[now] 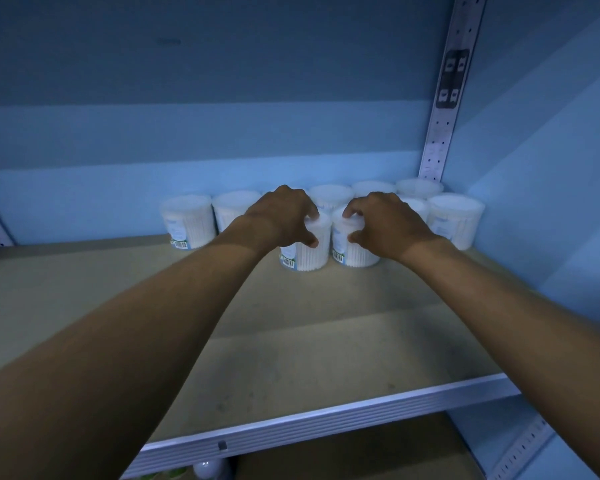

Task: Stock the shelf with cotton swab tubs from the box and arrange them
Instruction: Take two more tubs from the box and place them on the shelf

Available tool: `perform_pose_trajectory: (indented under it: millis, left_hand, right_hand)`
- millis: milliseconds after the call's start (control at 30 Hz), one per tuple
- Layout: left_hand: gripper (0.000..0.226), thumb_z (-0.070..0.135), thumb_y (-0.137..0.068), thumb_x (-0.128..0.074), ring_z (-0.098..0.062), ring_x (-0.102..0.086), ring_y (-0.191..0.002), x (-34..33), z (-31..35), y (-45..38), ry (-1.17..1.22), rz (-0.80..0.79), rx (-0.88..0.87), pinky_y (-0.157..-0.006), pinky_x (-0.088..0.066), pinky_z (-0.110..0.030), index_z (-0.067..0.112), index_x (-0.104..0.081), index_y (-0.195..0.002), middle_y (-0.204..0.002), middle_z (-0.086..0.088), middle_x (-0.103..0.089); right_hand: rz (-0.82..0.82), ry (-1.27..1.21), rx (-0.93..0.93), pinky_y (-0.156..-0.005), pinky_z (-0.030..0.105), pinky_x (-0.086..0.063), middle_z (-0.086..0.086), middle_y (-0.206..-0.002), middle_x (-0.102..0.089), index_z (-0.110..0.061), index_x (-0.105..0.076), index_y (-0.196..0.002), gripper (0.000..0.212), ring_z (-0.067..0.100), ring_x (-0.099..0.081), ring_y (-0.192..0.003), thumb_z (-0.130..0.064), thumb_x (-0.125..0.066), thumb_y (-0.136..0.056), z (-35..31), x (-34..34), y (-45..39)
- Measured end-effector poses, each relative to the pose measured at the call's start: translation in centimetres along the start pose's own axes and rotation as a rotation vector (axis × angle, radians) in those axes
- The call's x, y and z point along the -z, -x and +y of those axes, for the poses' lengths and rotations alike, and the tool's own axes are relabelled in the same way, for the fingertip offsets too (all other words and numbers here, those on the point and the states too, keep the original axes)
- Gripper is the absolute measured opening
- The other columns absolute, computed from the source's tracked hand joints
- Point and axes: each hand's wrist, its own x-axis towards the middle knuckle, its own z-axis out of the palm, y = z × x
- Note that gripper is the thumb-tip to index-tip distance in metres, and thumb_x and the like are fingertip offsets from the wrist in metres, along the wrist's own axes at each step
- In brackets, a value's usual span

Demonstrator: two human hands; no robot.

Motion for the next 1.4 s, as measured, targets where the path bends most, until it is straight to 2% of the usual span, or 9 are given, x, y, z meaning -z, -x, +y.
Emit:
perform_pose_trajectory:
  millis: [267, 500, 633, 833, 1033, 1133, 1233, 1400]
  left_hand:
    - [0.058, 0.039, -0.076, -0.081, -0.023, -0.053, -0.119, -0.4, -0.2, -0.9, 0.007, 0.012, 0.007, -0.094, -0.046, -0.035, 0.02, -0.064, -0.128, -0.131, -0.002, -0.061]
    - [0.057, 0.04, -0.076, -0.081, -0.021, -0.054, -0.118, -0.6, -0.4, -1.3, -0.002, 0.019, 0.016, -0.087, -0.043, -0.031, 0.023, -0.064, -0.127, -0.129, 0.001, -0.06]
    - [0.057, 0.04, -0.076, -0.081, -0.022, -0.054, -0.119, -0.4, -0.3, -1.3, -0.004, 0.015, 0.02, -0.093, -0.046, -0.034, 0.023, -0.064, -0.128, -0.13, 0.0, -0.06]
    - [0.057, 0.039, -0.078, -0.08, -0.021, -0.052, -0.121, -0.6, -0.4, -1.3, -0.006, 0.026, 0.012, -0.092, -0.043, -0.031, 0.021, -0.063, -0.129, -0.132, 0.001, -0.06]
    - [0.059, 0.043, -0.08, -0.077, -0.02, -0.05, -0.126, -0.9, -0.6, -1.2, -0.011, 0.011, 0.022, -0.097, -0.042, -0.033, 0.025, -0.059, -0.133, -0.137, 0.001, -0.057]
    - [0.064, 0.045, -0.082, -0.073, -0.019, -0.044, -0.133, -0.9, -0.6, -0.7, -0.004, 0.004, 0.023, -0.104, -0.038, -0.033, 0.025, -0.053, -0.139, -0.144, 0.001, -0.052]
    - [0.073, 0.047, -0.082, -0.072, -0.02, -0.04, -0.138, -0.6, -0.4, 0.1, 0.033, -0.033, 0.024, -0.108, -0.036, -0.035, 0.025, -0.045, -0.146, -0.15, 0.001, -0.045]
    - [0.073, 0.045, -0.082, -0.071, -0.02, -0.038, -0.138, 0.5, -0.2, 2.0, 0.048, -0.019, 0.008, -0.109, -0.036, -0.036, 0.025, -0.042, -0.146, -0.151, 0.001, -0.042]
  right_hand:
    - [0.017, 0.005, 0.016, -0.086, 0.028, -0.039, 0.007, -0.126, -0.062, -0.021, -0.066, -0.123, 0.038, 0.026, -0.054, -0.118, -0.019, -0.075, -0.085, 0.3, -0.4, -0.7]
    - [0.025, 0.003, 0.016, -0.086, 0.03, -0.04, 0.007, -0.124, -0.061, -0.022, -0.065, -0.121, 0.037, 0.028, -0.055, -0.117, -0.018, -0.074, -0.085, 0.4, -0.9, -1.2]
    - [0.03, -0.01, 0.013, -0.088, 0.033, -0.044, 0.008, -0.122, -0.061, -0.021, -0.065, -0.122, 0.038, 0.028, -0.056, -0.115, -0.017, -0.074, -0.085, 0.6, -1.2, -1.4]
    - [0.033, -0.009, 0.012, -0.089, 0.034, -0.046, 0.008, -0.123, -0.059, -0.022, -0.064, -0.122, 0.038, 0.029, -0.056, -0.115, -0.019, -0.074, -0.086, 0.7, -1.6, -1.7]
    - [0.01, -0.022, 0.005, -0.086, 0.031, -0.04, 0.007, -0.125, -0.056, -0.021, -0.062, -0.123, 0.037, 0.029, -0.053, -0.118, -0.018, -0.071, -0.088, 0.7, -1.6, -1.8]
    - [-0.049, -0.037, -0.004, -0.093, 0.033, -0.043, 0.008, -0.129, -0.054, -0.02, -0.059, -0.128, 0.042, 0.029, -0.051, -0.122, -0.02, -0.072, -0.088, 0.6, -0.9, -1.7]
    - [-0.085, -0.062, 0.001, -0.103, 0.038, -0.042, 0.008, -0.14, -0.05, -0.021, -0.051, -0.14, 0.058, 0.027, -0.047, -0.129, -0.025, -0.074, -0.087, 0.4, 0.0, -1.1]
    - [-0.055, -0.102, 0.018, -0.103, 0.034, -0.041, 0.003, -0.141, -0.05, -0.026, -0.051, -0.139, 0.058, 0.022, -0.046, -0.13, -0.031, -0.075, -0.086, -0.4, 1.0, 0.8]
